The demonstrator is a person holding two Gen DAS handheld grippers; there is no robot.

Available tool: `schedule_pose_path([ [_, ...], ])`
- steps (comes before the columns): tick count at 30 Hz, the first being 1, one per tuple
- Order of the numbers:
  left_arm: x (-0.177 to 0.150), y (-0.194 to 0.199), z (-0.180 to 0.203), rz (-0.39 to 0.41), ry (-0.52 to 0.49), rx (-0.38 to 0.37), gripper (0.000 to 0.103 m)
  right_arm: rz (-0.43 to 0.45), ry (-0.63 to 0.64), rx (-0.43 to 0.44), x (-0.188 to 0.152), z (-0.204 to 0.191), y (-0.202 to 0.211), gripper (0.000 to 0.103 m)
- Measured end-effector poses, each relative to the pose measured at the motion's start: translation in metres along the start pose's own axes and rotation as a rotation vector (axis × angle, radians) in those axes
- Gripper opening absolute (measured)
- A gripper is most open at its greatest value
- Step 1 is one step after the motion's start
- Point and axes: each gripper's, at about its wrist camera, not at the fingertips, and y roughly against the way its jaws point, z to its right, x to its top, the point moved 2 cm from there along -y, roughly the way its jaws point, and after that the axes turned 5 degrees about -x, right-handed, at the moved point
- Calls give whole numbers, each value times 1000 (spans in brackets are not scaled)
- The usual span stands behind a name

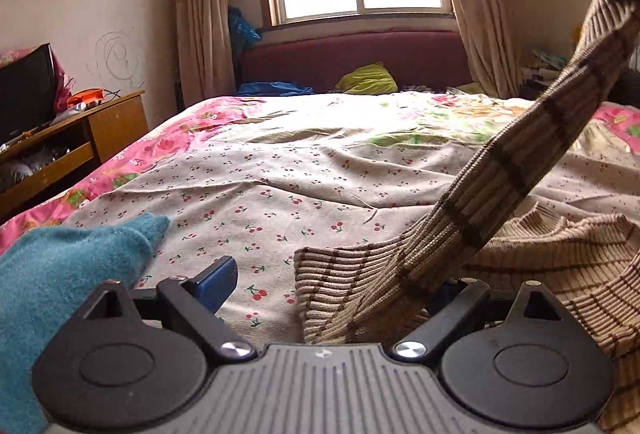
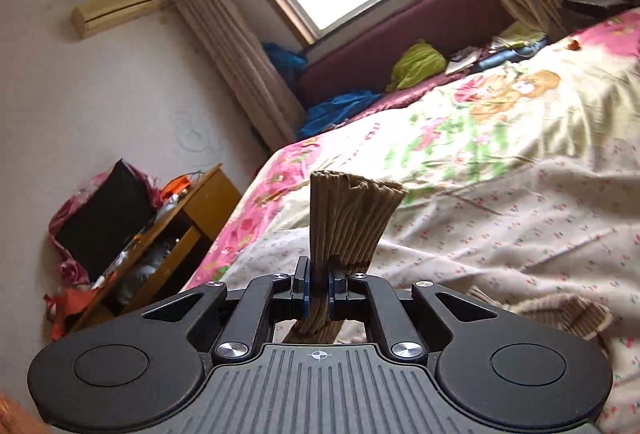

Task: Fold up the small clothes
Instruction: 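Lay the sleeve across the sweater body with the right gripper and release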

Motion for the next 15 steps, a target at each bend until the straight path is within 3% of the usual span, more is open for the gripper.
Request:
schedule_pose_path([
  [5, -24, -16, 18, -85, -123, 41, 102, -100, -80, -216, -69, 89, -15, 8],
  [7, -30, -16, 20, -101, -158, 54, 102, -162, -125, -249, -92, 112, -25, 11],
  [10, -33, -13, 20, -109, -181, 63, 102, -175, -164, -252, -107, 127, -25, 14],
  [15, -36, -6, 15, -133, -242, 51, 102, -153, -190, -215, -99, 133, -15, 16],
])
